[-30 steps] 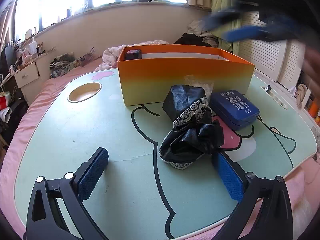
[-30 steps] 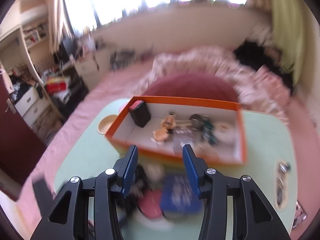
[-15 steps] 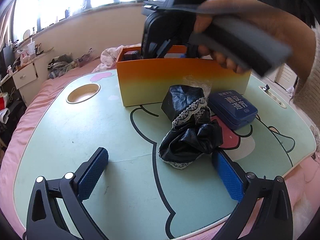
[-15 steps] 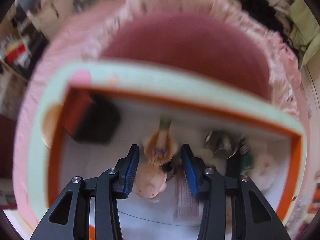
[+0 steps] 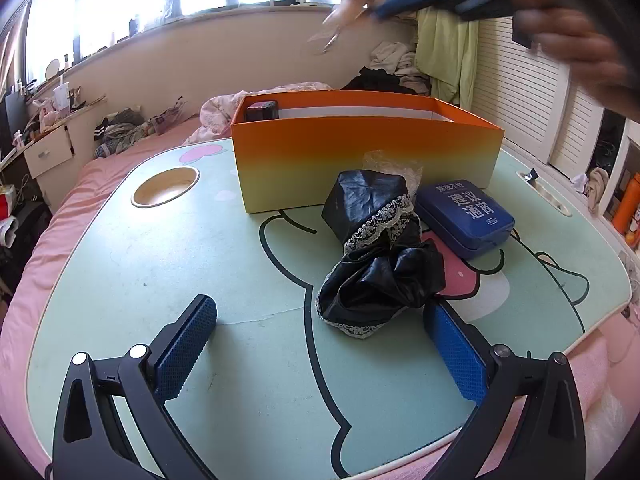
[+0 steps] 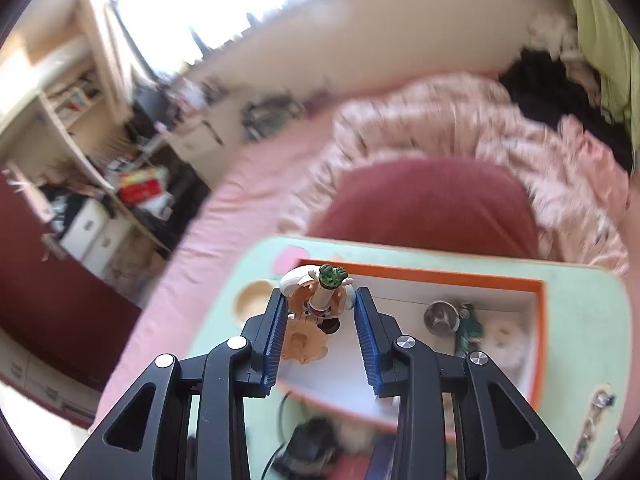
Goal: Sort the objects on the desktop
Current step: 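Grasp the figurine in the box with the right gripper and set it beside the tin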
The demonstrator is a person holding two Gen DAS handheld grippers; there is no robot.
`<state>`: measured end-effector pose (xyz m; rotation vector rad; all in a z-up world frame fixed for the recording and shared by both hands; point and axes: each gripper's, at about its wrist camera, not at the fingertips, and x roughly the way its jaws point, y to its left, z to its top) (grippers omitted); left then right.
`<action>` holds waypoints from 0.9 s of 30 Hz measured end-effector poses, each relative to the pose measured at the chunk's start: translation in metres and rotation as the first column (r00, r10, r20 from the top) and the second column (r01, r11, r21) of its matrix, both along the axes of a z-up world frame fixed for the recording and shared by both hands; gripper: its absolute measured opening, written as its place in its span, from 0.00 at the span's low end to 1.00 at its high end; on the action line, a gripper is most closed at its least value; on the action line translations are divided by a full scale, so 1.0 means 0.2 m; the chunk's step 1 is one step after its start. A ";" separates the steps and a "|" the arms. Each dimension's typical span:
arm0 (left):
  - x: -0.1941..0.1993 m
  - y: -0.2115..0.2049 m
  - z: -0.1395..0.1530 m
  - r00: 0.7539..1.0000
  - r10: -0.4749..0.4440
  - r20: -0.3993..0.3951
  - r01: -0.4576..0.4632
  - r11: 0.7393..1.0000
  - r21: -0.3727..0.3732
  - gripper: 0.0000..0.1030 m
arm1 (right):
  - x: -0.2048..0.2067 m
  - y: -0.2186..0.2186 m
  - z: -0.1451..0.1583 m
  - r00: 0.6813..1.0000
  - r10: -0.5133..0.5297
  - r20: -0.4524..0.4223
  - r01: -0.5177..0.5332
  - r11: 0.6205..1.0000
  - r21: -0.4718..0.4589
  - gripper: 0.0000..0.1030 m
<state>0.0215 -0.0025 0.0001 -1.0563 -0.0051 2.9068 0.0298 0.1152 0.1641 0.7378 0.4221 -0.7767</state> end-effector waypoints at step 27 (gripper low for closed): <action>0.01 0.01 0.01 1.000 -0.002 0.003 0.002 1.000 -0.003 1.00 | -0.32 0.66 -0.62 0.970 -0.210 -0.122 0.195 0.973 -0.125 0.74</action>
